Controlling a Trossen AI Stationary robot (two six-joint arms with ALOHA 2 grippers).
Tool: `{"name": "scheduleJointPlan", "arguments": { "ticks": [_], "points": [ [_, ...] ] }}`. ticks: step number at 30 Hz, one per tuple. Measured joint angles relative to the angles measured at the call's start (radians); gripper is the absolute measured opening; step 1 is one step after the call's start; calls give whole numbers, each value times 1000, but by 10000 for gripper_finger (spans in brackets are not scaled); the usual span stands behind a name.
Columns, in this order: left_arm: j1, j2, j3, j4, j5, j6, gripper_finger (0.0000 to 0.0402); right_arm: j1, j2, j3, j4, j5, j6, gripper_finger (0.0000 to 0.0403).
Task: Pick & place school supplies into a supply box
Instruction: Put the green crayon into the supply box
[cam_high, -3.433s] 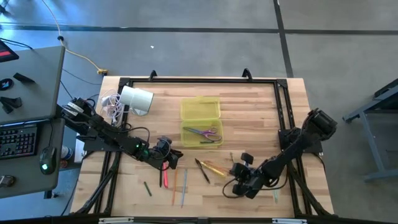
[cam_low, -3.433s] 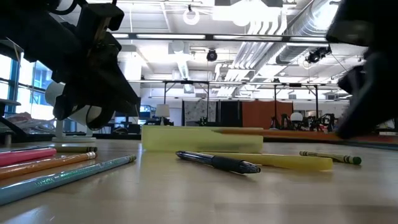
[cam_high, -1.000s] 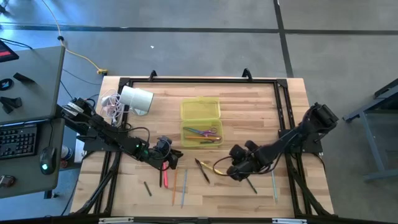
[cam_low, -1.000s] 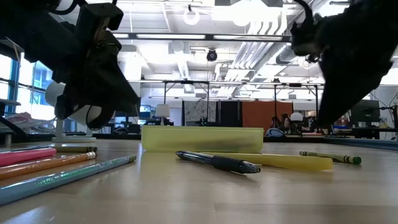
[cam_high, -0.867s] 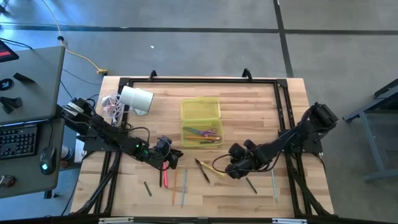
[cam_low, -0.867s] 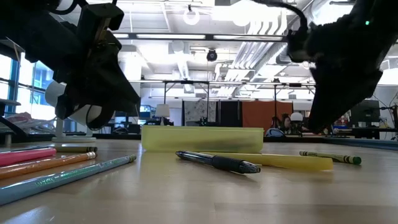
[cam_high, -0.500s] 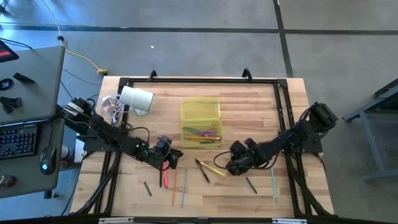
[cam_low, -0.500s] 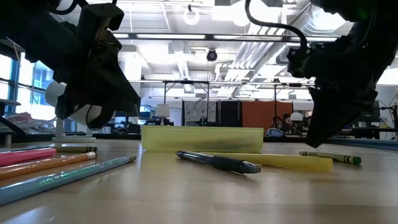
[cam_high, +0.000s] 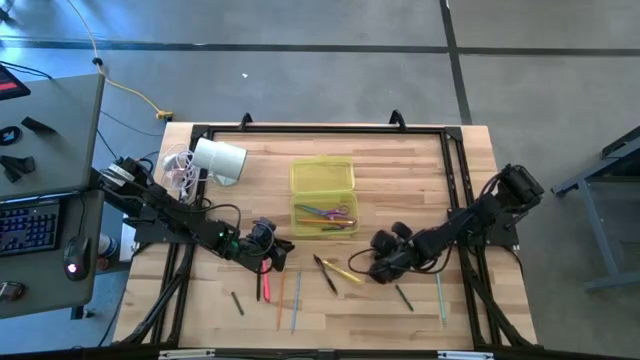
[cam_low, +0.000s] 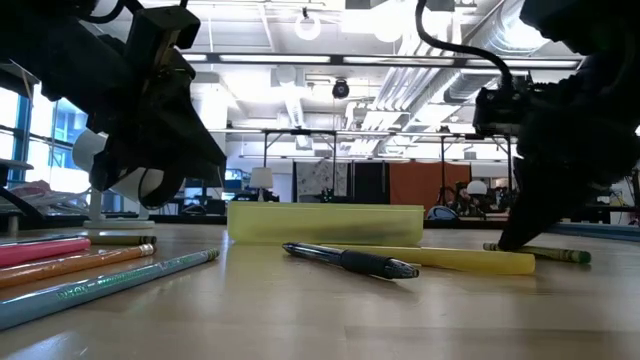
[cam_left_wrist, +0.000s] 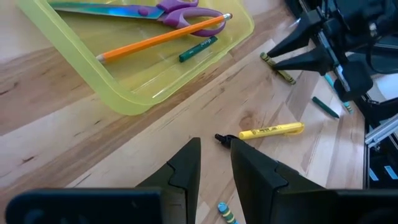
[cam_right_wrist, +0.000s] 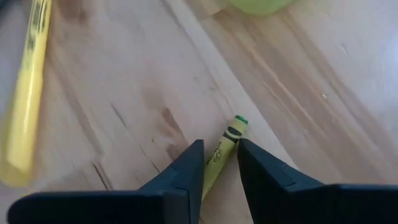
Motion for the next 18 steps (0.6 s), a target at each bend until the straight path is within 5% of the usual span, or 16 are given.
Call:
{"name": "scheduleJointPlan", "arguments": {
  "ticks": [18],
  "points": [
    [0, 0, 0, 0, -3, 0, 124, -38, 2, 3, 30, -7, -187, 12]
  ]
}}
